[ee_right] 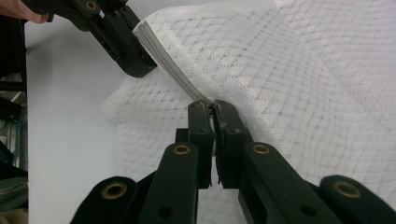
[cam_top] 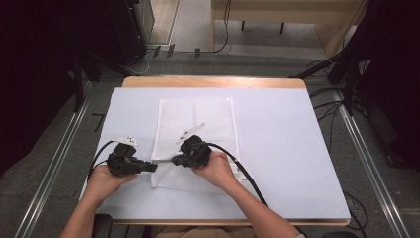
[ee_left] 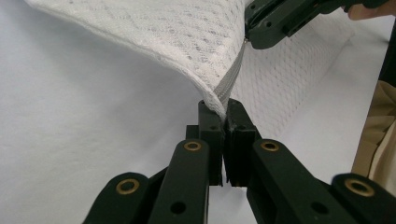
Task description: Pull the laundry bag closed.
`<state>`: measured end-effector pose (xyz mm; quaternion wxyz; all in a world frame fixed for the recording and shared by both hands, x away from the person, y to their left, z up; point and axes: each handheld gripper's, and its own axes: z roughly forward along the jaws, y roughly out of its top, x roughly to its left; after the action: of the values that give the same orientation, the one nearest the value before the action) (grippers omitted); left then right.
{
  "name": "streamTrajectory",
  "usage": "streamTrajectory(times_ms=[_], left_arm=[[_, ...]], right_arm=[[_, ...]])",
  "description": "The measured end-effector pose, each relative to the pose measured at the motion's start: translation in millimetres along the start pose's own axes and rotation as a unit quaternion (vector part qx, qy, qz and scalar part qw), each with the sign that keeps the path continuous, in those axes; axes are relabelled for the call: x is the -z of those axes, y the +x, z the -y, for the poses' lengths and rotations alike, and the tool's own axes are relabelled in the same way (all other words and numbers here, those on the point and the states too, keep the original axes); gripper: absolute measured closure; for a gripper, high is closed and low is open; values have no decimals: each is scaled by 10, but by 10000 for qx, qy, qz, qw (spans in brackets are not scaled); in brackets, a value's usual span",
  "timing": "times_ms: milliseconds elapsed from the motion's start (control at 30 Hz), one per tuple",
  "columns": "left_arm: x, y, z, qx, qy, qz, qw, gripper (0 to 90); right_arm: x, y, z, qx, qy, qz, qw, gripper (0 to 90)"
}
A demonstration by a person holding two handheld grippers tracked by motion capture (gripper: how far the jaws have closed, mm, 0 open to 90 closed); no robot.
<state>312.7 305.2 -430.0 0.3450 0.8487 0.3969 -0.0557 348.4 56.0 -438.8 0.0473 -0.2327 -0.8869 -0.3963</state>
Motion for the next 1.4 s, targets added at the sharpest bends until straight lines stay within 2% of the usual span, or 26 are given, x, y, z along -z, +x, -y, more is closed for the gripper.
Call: streamTrajectory(times_ms=[367, 400, 567, 733, 900, 1400], left_arm=[[-21, -4, 1, -52, 114, -35, 9999, 885], [-17, -3, 2, -40, 123, -49, 9999, 885], [-28, -7, 3, -70, 181, -77, 9998, 885], [-8, 2, 12, -18, 130, -77, 9999, 885], [-11, -1, 10, -48, 182, -76, 9998, 884], [1, -16, 22, -83, 199, -61, 9997, 885]], right_arm=[[20, -20, 50, 13, 51, 21, 10000, 883], [27, -25, 66, 68, 82, 69, 9999, 883], [65, -50, 111, -51, 120, 104, 9999, 883], [112, -92, 140, -50, 128, 115, 9998, 883], [160, -132, 175, -98, 148, 106, 9998, 883], [231, -160, 217, -75, 214, 166, 9996, 883]])
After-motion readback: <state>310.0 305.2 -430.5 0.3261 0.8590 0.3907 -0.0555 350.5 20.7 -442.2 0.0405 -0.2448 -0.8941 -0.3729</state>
